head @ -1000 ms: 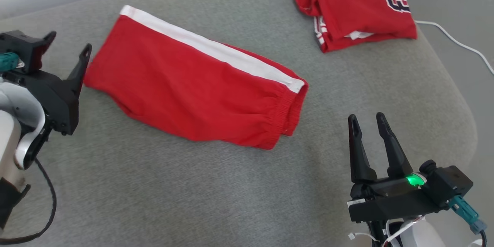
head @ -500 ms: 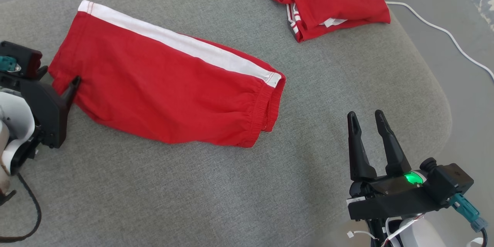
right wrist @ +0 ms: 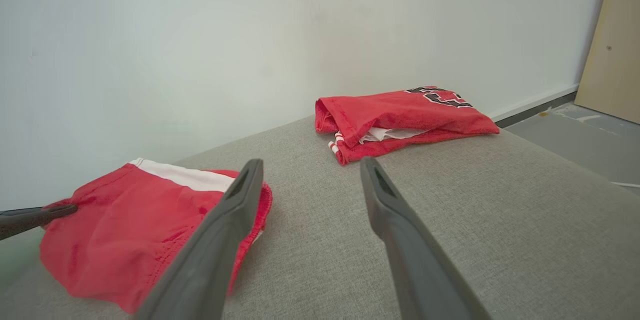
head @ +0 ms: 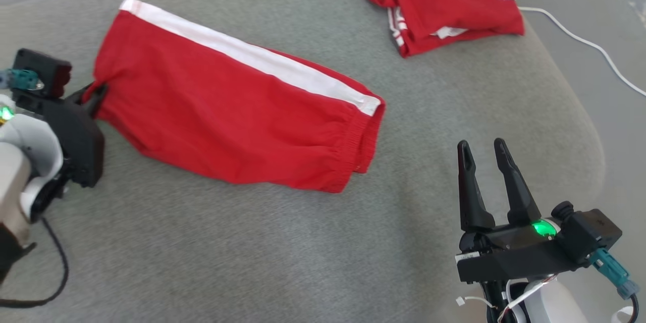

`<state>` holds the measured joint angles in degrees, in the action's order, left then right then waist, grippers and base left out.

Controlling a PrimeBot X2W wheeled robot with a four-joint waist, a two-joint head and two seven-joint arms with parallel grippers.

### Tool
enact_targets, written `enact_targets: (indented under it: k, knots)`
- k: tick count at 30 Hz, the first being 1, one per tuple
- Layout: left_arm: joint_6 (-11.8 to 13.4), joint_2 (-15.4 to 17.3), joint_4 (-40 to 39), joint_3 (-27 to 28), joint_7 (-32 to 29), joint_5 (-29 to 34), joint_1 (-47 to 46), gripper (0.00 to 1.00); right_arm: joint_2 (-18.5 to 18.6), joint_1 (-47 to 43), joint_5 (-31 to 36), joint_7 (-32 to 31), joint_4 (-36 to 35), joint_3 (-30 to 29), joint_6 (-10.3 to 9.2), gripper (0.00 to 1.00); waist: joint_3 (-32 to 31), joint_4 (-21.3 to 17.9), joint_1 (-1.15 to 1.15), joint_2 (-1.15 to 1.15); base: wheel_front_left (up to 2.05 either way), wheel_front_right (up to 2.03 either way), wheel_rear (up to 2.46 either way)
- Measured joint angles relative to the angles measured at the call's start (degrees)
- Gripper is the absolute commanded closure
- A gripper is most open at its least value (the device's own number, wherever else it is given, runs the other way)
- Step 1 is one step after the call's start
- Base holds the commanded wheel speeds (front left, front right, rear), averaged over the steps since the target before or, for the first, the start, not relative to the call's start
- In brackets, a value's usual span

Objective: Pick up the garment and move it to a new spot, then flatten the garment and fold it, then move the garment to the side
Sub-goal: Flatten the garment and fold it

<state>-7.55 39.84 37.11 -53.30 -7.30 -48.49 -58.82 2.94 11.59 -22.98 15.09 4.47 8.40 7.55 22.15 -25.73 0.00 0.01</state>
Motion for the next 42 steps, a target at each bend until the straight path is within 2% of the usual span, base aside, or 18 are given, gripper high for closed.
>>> enact_targets:
  k: [7, 13, 24, 30, 31, 32, 37, 42]
  knots:
    - [0.6, -0.7, -2.3, -0.1, 6.9, -0.1, 3.4, 1.00, 0.0, -1.2, 1.5, 0.0, 0.3, -0.7, 0.00, 0.00, -2.4, 3.5, 0.00, 0.00, 0.00, 0.00, 0.00]
    - [4.9, -0.5, -7.3, 1.0, 12.1, -2.0, 11.6, 1.00, -0.1, -2.7, 2.7, 0.0, 0.9, -1.8, -0.01, 0.00, -5.8, 7.6, -0.01, 0.00, 0.00, 0.00, 0.00]
    - [16.0, -0.6, -20.3, 2.3, 18.0, -7.5, 29.7, 1.00, 0.2, -6.1, 3.6, 0.0, 1.1, -4.2, -0.01, 0.00, -11.2, 14.5, -0.02, -0.01, 0.00, 0.00, 0.00]
    - [17.7, -2.7, -21.5, 2.2, 19.9, -8.7, 34.2, 1.00, 0.9, -6.1, 3.9, 0.0, 1.4, -4.2, 0.00, 0.00, -12.5, 16.9, -0.02, -0.01, 0.00, 0.00, 0.00]
    - [18.1, -3.0, -21.1, 2.5, 20.6, -8.0, 34.2, 0.70, 1.0, -6.1, 3.9, 0.0, 1.5, -4.0, 0.00, 0.00, -12.6, 17.1, -0.01, -0.01, 0.00, 0.00, 0.00]
    - [18.3, -3.3, -20.7, 2.8, 21.0, -7.2, 34.1, 0.00, 1.0, -6.1, 3.9, 0.0, 1.6, -4.0, -0.01, 0.00, -12.7, 17.3, -0.01, -0.01, 0.00, 0.00, 0.00]
    - [19.2, -5.6, -19.8, 6.2, 22.2, -4.3, 34.3, 0.00, 1.4, -6.1, 4.2, 0.0, 1.8, -3.7, 0.00, 0.00, -13.5, 17.8, -0.01, -0.01, 0.00, 0.00, 0.00]
    - [20.1, -7.6, -23.7, 17.1, 22.3, 3.6, 37.7, 0.00, 1.8, -6.1, 4.4, 0.0, 1.7, -4.1, 0.00, 0.00, -14.6, 18.5, -0.01, -0.01, 0.00, 0.00, 0.00]
